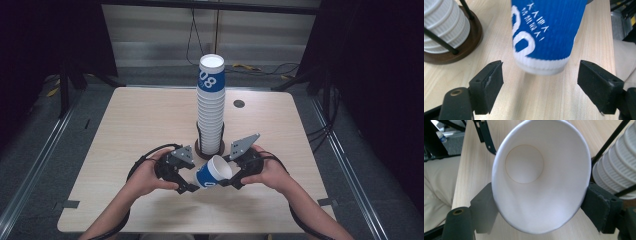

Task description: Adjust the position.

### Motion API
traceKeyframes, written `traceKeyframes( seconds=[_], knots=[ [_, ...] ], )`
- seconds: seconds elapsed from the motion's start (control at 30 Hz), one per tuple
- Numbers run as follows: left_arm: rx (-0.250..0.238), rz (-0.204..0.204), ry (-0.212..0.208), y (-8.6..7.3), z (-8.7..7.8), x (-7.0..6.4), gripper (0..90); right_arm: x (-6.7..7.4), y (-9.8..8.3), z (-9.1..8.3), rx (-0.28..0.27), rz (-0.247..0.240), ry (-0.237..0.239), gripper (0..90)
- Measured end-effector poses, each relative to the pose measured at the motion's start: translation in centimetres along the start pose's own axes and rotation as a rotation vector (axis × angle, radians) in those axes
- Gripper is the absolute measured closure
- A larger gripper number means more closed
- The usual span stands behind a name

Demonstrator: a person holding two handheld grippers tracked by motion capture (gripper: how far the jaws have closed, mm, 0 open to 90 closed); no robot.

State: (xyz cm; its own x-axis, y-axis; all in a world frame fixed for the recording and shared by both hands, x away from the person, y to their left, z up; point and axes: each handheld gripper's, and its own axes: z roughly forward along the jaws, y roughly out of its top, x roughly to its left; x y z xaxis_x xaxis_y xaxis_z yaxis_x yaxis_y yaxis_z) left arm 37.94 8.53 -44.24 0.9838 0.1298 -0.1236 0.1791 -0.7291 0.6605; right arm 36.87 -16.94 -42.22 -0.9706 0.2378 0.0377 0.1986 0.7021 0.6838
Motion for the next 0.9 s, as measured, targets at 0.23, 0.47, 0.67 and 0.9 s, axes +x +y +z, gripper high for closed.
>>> traceKeyframes(
  seconds=[0.23, 0.47, 0.67, 0.9],
  knots=[
    [0.011, -0.041, 0.009, -1.5, 0.4, 0.1, 19.4, 0.0, 0.4, -0.5, 0.087, -0.027, -0.012, 20.2],
    [0.021, -0.092, 0.022, -2.7, 0.3, 0.3, 16.8, 0.0, 0.9, -0.8, 0.189, -0.073, -0.024, 19.9],
    [0.01, -0.114, 0.034, -3.2, 0.1, 0.6, 15.7, -0.4, 1.3, -0.8, 0.249, -0.091, -0.022, 19.6],
    [0.004, -0.161, 0.044, -3.5, -0.3, 0.7, 15.1, -0.3, 1.9, -0.8, 0.329, -0.098, -0.032, 19.3]
  ],
)
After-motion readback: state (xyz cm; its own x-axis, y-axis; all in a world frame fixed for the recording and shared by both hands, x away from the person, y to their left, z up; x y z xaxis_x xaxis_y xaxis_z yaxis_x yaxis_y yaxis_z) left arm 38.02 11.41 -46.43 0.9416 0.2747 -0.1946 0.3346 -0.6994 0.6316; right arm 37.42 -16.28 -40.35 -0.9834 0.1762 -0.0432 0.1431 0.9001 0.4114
